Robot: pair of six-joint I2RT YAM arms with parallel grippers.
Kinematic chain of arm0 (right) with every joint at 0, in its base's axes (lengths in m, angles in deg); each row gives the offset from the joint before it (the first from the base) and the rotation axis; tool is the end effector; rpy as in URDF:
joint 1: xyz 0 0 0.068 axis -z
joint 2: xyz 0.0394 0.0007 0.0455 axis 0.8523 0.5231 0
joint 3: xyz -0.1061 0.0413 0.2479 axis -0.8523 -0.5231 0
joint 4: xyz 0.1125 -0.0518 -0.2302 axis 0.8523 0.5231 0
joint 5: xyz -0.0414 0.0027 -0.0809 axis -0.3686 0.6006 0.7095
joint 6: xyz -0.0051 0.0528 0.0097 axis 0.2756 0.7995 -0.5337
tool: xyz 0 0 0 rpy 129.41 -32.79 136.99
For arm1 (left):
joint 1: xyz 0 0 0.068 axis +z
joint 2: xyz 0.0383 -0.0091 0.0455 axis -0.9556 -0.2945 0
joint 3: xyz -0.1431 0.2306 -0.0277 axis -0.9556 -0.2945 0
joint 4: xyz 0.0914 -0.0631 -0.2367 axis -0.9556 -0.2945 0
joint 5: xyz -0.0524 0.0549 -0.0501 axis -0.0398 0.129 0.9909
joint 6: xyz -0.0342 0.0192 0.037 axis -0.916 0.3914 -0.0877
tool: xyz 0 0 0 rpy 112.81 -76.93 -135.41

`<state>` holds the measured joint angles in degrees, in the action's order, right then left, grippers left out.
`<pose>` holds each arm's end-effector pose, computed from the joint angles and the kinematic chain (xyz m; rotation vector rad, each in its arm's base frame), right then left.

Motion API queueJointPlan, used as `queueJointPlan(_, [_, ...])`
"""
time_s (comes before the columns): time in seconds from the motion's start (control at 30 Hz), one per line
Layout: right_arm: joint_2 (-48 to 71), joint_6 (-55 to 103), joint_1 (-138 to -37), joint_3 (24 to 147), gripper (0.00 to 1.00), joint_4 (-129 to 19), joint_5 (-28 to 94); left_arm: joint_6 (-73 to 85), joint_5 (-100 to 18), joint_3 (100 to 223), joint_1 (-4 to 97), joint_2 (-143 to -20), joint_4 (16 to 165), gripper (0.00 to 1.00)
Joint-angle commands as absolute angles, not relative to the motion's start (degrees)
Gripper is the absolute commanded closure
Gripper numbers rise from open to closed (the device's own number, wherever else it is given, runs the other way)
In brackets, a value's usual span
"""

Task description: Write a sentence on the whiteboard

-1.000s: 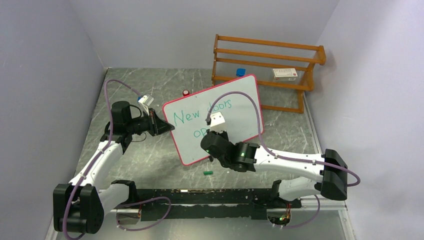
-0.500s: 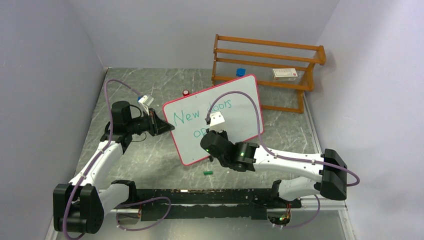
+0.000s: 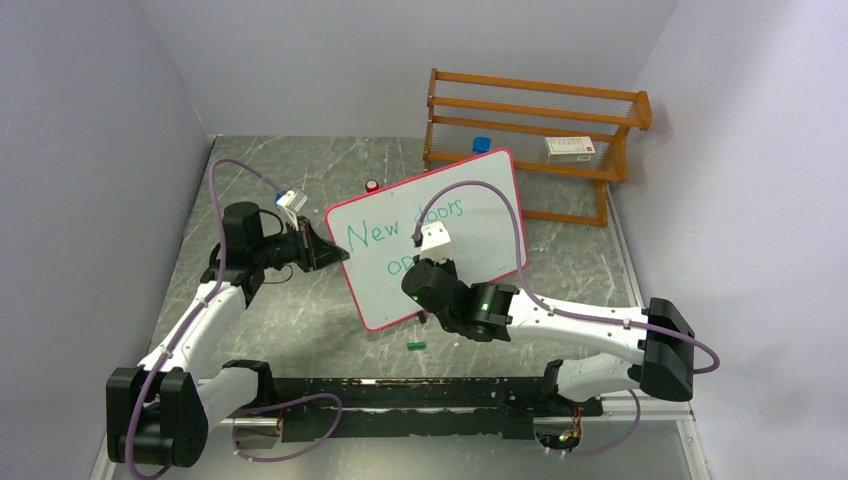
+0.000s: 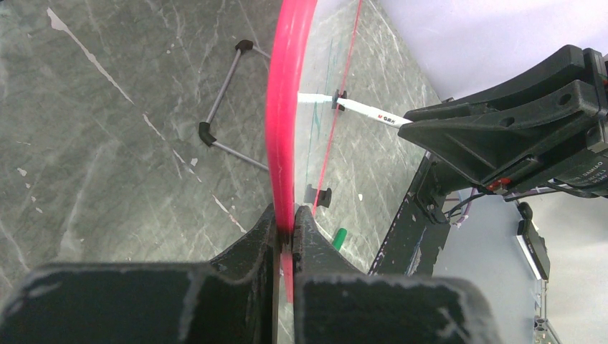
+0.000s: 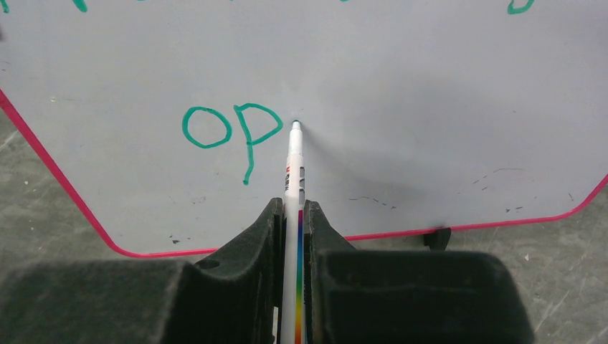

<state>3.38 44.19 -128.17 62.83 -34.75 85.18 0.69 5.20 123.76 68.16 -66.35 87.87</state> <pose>0.1169 0.2444 0.2728 -0.3872 2.0248 0.1405 0.2169 -0.0471 0.2459 0.3972 1.9882 -1.2071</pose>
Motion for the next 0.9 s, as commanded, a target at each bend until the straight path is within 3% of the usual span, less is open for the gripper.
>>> queueJointPlan(0.0, [4.1, 44.1, -127.5, 62.5, 1.00, -36.8, 85.7, 2.6, 3.3, 124.6, 68.3, -67.0, 85.5, 0.95])
queueJointPlan(0.87, [2.3, 44.7, -125.7, 62.1, 1.00, -34.7, 89.0, 2.7, 3.2, 124.6, 68.3, -67.0, 85.4, 0.95])
